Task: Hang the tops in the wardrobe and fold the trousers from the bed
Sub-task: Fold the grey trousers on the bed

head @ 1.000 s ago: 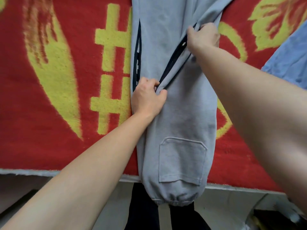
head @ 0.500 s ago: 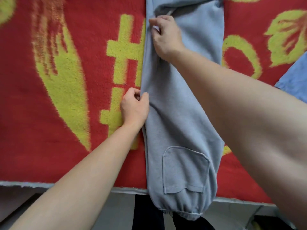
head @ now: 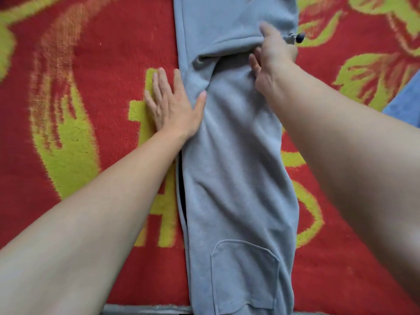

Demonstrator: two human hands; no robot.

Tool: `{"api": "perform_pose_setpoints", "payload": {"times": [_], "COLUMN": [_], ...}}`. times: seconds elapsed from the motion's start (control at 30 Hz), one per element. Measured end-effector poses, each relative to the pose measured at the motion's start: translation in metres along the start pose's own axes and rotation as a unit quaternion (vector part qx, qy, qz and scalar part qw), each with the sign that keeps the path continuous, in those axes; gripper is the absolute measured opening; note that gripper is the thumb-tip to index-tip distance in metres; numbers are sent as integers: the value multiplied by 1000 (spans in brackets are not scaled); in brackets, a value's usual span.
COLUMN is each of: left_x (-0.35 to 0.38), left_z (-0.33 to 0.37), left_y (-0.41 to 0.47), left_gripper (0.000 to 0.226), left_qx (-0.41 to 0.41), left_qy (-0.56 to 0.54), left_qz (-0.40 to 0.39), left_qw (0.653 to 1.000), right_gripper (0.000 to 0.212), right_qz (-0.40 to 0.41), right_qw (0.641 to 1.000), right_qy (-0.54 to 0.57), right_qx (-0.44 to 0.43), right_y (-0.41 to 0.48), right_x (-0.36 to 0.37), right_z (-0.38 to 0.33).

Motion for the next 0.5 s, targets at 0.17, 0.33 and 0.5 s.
{"api": "perform_pose_setpoints", "payload": {"times": [0.17,0.33,0.5], "left_x": [7,2,1], "left_z": [-15,-24,-23], "left_y": [27,36,37], "left_gripper": [66,64,63], "left_qx": [9,35,43], "left_qy": [26,56,73], "left_qz": [-51,-61,-74], "left_qw": [998,996,994], "right_gripper": [21,11,33], "right_qz": [-127,-294,-175], "right_qw": [983,953,728], "right_qy": [126,63,-487], "right_qx": [42,-24,-450], "right_y": [13,11,4], "right_x": [29,93,98], "right_z": [-25,-39,-19]}}
Point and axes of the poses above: each hand's wrist, its own y-axis towards the middle knuckle, its own x-axis out of the palm, z = x × y, the point moved 3 cm from there along y, towards the middle knuckle, and after that the axes turned 1 degree about x, right-handed, at the moved point
